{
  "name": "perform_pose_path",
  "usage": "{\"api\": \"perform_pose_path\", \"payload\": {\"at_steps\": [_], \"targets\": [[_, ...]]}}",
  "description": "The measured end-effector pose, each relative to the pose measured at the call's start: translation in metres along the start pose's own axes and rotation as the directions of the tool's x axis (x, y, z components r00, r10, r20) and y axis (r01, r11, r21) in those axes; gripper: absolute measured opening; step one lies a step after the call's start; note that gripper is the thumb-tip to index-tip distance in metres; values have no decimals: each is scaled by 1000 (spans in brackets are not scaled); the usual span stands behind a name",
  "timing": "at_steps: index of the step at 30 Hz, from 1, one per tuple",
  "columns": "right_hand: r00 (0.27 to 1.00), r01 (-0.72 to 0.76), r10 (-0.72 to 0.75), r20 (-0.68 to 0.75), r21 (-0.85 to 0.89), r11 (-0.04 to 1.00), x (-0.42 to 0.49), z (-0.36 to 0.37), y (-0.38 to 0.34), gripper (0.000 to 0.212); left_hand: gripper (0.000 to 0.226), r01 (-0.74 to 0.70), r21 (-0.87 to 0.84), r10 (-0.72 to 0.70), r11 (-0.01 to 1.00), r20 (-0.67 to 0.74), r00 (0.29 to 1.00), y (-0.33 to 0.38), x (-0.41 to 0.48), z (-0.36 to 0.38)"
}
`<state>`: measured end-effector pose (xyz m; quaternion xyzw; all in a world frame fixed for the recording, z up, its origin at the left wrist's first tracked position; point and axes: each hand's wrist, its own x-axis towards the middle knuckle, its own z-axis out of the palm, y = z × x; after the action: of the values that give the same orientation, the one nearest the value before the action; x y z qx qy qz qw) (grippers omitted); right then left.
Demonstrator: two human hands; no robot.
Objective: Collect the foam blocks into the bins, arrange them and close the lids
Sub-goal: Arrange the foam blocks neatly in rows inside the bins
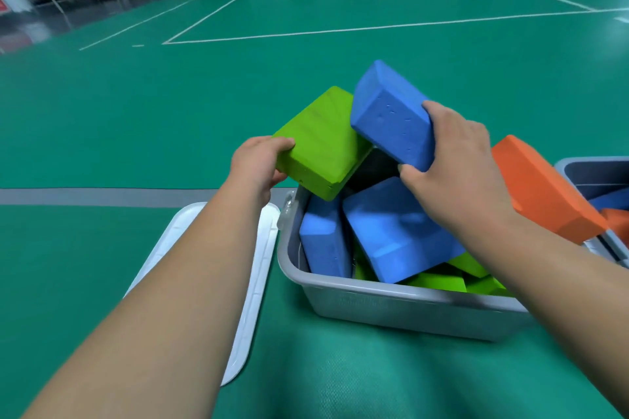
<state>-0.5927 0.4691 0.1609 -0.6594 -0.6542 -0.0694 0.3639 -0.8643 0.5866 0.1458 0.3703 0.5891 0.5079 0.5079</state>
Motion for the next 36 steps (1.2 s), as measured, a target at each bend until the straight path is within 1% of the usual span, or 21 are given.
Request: {"api": "perform_pose_path", "payload": {"at_steps": [1,2,3,5,6,8,10,12,14,15,17,18,19,21,23,25,28,29,32,33,36], "targets": [[1000,-4,4,5,-11,1000,-1,1,2,84,32,-15,4,15,1000,-19,1000,-5,5,5],[1000,-5,5,25,-22,1000,-2,2,5,83,29,-28,67,31,997,-46,998,-11,10,10],[998,3,-1,56,-37,999,-5,4,7,83,33,-22,172,35,985,-67,997,-18,12,15],[994,45,-36,102,-80,996,-12,9,11,83,58,13,332,5,943,-55,998,-34,16,23],[992,71,-59,114,-104,992,-14,11,12,83,70,22,355,-15,935,-23,1000,-40,17,26],[988,109,-93,119,-138,984,-14,16,10,84,88,26,345,-38,938,29,999,-48,20,33],[991,101,-87,106,-135,986,-12,19,7,83,94,34,396,-41,918,7,999,-50,26,35],[993,87,-75,96,-133,987,-11,22,4,83,92,57,434,-41,899,-46,998,-52,32,35],[994,75,-63,85,-149,986,-8,24,0,84,88,92,375,-69,922,-74,995,-53,35,34],[996,69,-59,69,-156,985,-6,24,-2,84,79,101,300,-88,948,-56,995,-53,37,35],[997,70,-66,29,-167,983,0,25,-10,83,49,117,76,-119,990,17,993,-56,40,36],[997,76,-75,13,-174,982,3,26,-15,82,36,132,-27,-130,991,52,990,-56,40,37],[997,82,-83,-1,-184,979,8,28,-21,81,32,132,-95,-126,987,72,989,-57,40,37],[995,84,-93,-31,-218,972,19,35,-34,80,33,104,-146,-96,984,61,994,-62,44,38],[993,81,-101,-58,-274,958,29,46,-49,79,34,87,-145,-85,986,20,996,-65,49,39],[992,69,-99,-77,-323,944,37,61,-63,78,41,87,-152,-90,985,-15,996,-68,54,41],[993,51,-83,-82,-337,940,46,82,-78,77,44,75,-173,-85,982,-51,995,-72,61,46],[994,67,-90,-54,-335,940,47,90,-82,77,42,81,-199,-93,977,-48,995,-74,64,47],[986,162,-138,96,-312,936,46,119,-91,73,44,129,-272,-139,954,-15,990,-78,67,46],[984,166,-138,112,-302,939,45,126,-92,70,44,149,-294,-155,944,2,988,-79,69,43],[995,92,-82,52,-215,972,47,130,-87,63,40,192,-339,-173,921,86,981,-79,69,35]]}}
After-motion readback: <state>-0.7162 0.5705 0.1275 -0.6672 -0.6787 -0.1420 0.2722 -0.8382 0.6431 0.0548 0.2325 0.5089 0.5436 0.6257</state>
